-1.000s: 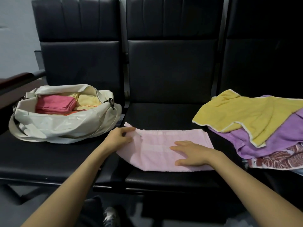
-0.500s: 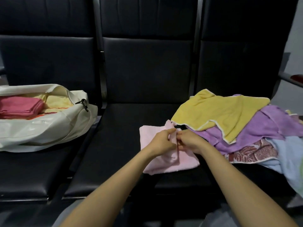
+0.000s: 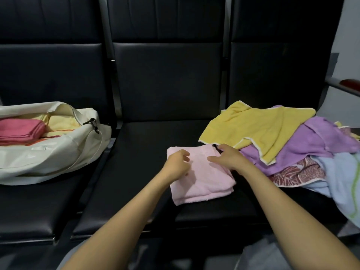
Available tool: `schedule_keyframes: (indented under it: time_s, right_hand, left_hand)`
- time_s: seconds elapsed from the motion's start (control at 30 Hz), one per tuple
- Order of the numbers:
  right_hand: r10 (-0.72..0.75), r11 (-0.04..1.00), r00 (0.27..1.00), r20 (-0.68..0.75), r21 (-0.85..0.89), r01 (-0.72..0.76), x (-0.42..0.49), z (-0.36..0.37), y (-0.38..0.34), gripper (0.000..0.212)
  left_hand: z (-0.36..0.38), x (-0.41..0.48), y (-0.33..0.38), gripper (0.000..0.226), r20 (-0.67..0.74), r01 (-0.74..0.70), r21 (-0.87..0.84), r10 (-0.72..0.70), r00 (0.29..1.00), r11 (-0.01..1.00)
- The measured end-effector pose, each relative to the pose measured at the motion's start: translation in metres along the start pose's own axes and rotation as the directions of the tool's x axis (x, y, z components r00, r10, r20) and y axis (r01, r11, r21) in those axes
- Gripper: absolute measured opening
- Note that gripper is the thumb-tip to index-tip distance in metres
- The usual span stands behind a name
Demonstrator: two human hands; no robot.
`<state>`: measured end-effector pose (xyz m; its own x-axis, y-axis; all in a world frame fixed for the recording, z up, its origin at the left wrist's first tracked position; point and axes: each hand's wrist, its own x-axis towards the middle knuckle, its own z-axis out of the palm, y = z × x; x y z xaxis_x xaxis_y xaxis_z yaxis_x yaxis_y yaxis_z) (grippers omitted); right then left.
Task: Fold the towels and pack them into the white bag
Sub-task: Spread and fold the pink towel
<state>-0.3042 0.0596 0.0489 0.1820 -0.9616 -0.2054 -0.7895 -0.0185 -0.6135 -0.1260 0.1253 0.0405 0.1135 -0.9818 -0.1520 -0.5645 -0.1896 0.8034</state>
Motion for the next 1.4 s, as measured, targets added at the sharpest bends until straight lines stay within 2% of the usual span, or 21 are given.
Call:
schedule_keyframes:
  time_s: [0.07, 0.13, 0.23, 0.3, 0.4, 0.57, 0.63, 0.73, 0.83, 0.87, 0.97, 1.07, 1.13, 1.2, 1.27, 1.33, 1.4]
  right_hand:
    - [-0.022, 0.999, 0.997, 0.076, -0.027, 0.024, -0.002, -0.001, 0.002, 0.074]
    - [-0.003, 0.999, 0.991, 0.131, -0.031, 0.007, -0.002, 0.000, 0.006, 0.070]
    - [0.061, 0.977, 0.986, 0.153, 0.194, -0.091, -0.001, -0.004, 0.008, 0.059]
    - [0.082, 0.969, 0.977, 0.197, 0.212, -0.124, -0.001, -0.007, 0.012, 0.055]
    - [0.098, 0.995, 0.968, 0.229, -0.011, -0.098, -0.002, -0.004, 0.021, 0.058]
    - [0.009, 0.957, 0.988, 0.152, -0.289, 0.036, -0.006, -0.001, 0.019, 0.057]
    - [-0.025, 0.940, 0.990, 0.136, -0.333, 0.069, -0.007, 0.003, 0.018, 0.051]
    - [-0.029, 0.937, 0.993, 0.112, -0.344, 0.066, -0.006, 0.009, 0.017, 0.049]
    - [0.023, 0.971, 0.997, 0.068, -0.238, -0.006, -0.002, 0.014, 0.016, 0.074]
    - [0.040, 0.977, 0.997, 0.064, -0.214, -0.025, -0.001, 0.016, 0.014, 0.085]
    - [0.090, 0.982, 0.993, 0.072, -0.174, -0.077, -0.003, 0.020, 0.005, 0.102]
    - [0.135, 0.990, 0.983, 0.125, -0.064, -0.128, 0.002, 0.020, 0.004, 0.104]
    - [0.102, 0.995, 0.987, 0.122, 0.010, -0.104, 0.005, 0.018, 0.007, 0.106]
    - [0.038, 0.980, 0.993, 0.116, 0.189, -0.060, 0.005, 0.015, 0.007, 0.101]
    - [0.003, 0.897, 0.989, 0.149, 0.437, -0.068, 0.003, 0.008, 0.004, 0.089]
    - [-0.061, 0.762, 0.972, 0.229, 0.639, -0.103, 0.001, -0.001, 0.002, 0.083]
    - [-0.147, 0.682, 0.941, 0.304, 0.720, -0.126, -0.001, -0.009, 0.002, 0.082]
  left_hand:
    - [-0.008, 0.000, -0.007, 0.041, -0.051, 0.017, 0.065, -0.014, 0.999, 0.998]
    - [-0.015, 0.001, -0.013, 0.041, -0.110, 0.057, 0.173, -0.038, 0.993, 0.983]
    - [-0.022, 0.002, -0.021, 0.047, -0.126, 0.171, 0.237, -0.145, 0.981, 0.956]
    - [-0.024, 0.002, -0.026, 0.046, -0.089, 0.256, 0.198, -0.243, 0.966, 0.946]
    - [-0.020, 0.006, -0.034, 0.040, -0.049, 0.307, 0.071, -0.304, 0.951, 0.949]
    - [-0.014, 0.011, -0.038, 0.044, -0.011, 0.325, -0.138, -0.330, 0.944, 0.936]
    - [-0.013, 0.012, -0.036, 0.040, -0.024, 0.312, -0.176, -0.321, 0.947, 0.934]
    - [-0.011, 0.010, -0.032, 0.019, -0.047, 0.304, -0.227, -0.322, 0.946, 0.925]
    - [-0.013, 0.009, -0.029, 0.011, -0.009, 0.336, -0.293, -0.354, 0.935, 0.895]
    - [-0.014, 0.009, -0.029, 0.016, 0.014, 0.356, -0.300, -0.369, 0.929, 0.885]
    - [-0.016, 0.009, -0.028, 0.059, 0.063, 0.408, -0.283, -0.408, 0.911, 0.868]
    - [-0.019, 0.005, -0.027, 0.080, 0.082, 0.430, -0.277, -0.425, 0.902, 0.859]
    - [-0.022, 0.002, -0.028, 0.079, 0.116, 0.419, -0.264, -0.403, 0.908, 0.869]
    - [-0.027, 0.001, -0.030, 0.075, 0.126, 0.372, -0.290, -0.350, 0.928, 0.882]
    - [-0.034, 0.002, -0.031, 0.069, 0.103, 0.297, -0.323, -0.279, 0.955, 0.899]
    - [-0.043, 0.000, -0.031, 0.056, 0.057, 0.191, -0.334, -0.183, 0.981, 0.923]
    - [-0.052, -0.003, -0.031, 0.043, 0.021, 0.072, -0.318, -0.069, 0.997, 0.945]
